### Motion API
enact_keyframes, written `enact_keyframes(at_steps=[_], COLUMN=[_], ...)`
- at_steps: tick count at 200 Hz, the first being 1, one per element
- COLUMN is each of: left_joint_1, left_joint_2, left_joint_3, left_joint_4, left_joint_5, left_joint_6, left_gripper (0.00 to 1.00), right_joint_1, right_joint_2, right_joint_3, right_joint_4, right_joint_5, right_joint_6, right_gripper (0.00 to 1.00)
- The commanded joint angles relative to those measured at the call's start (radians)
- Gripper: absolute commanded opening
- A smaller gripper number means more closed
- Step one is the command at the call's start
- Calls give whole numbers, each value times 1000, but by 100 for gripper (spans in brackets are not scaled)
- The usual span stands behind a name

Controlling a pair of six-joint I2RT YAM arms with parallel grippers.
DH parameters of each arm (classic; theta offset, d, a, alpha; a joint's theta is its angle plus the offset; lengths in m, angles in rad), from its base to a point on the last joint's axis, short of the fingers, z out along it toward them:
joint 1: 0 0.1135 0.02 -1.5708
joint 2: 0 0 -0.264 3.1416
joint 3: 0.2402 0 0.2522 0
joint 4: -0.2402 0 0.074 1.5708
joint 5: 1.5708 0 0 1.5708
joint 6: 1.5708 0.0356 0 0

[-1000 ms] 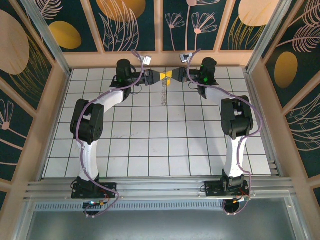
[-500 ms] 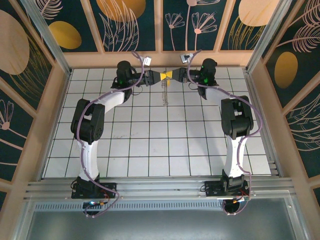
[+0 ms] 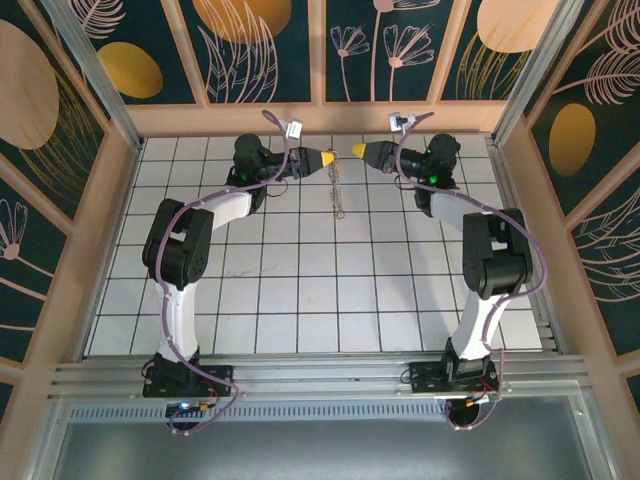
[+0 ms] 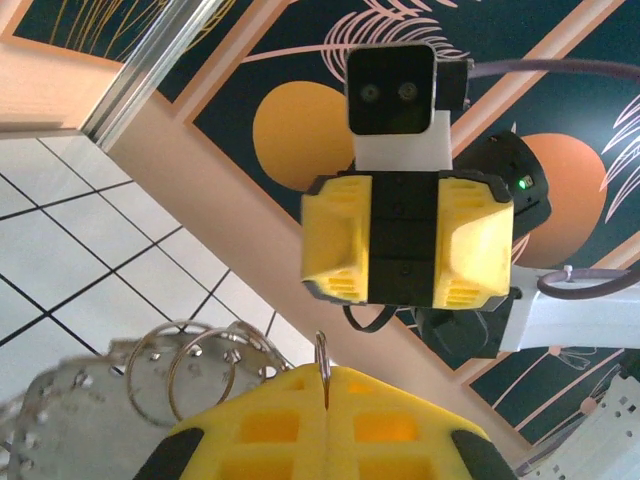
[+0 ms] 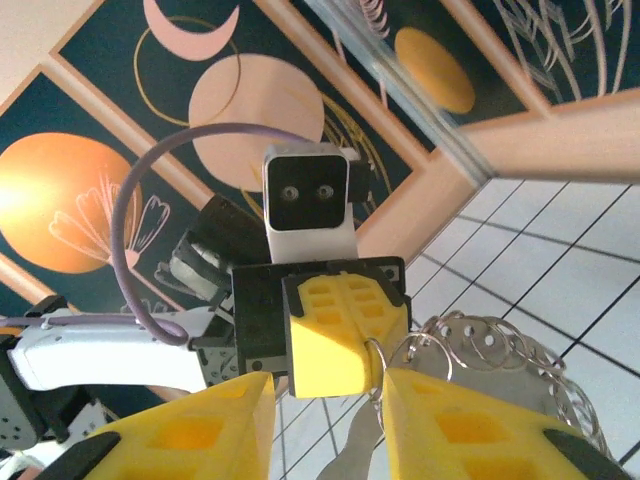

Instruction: Put the keys on the keyring

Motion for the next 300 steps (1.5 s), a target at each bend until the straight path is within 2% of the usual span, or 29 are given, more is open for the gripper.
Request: enact_keyframes(at_steps=[1, 37, 94, 167, 227, 261, 300], left_joint_1=[-10, -20, -46, -60, -64, -66, -66], left_joint_2=[-76, -110, -142, -164, -158, -148, -144], left_joint_3=[-8, -20, -18, -20, -9, 0, 3], left_joint_4=[90, 85, 33, 8, 8, 25, 33], left_joint_5=[9, 21, 34, 54, 64, 68, 61], left_joint_6=[-15, -12, 26, 44, 43, 28, 24], left_gripper=[0, 0, 0, 0, 0, 0, 0], right_joint_1=[-1, 6, 62, 68, 67, 67, 67], right_joint_2=[-73, -159, -210, -181, -136, -121, -125], right_joint_3=[-82, -197, -213, -221, -216, -210, -221], right_joint_4=[82, -3, -171, -54, 69, 113, 124], right_joint_5=[75, 169, 199, 97, 5, -26, -32], right_joint_6=[-39, -193, -401, -384, -302, -269, -258], right_gripper=[34, 39, 46, 48, 48, 40, 7])
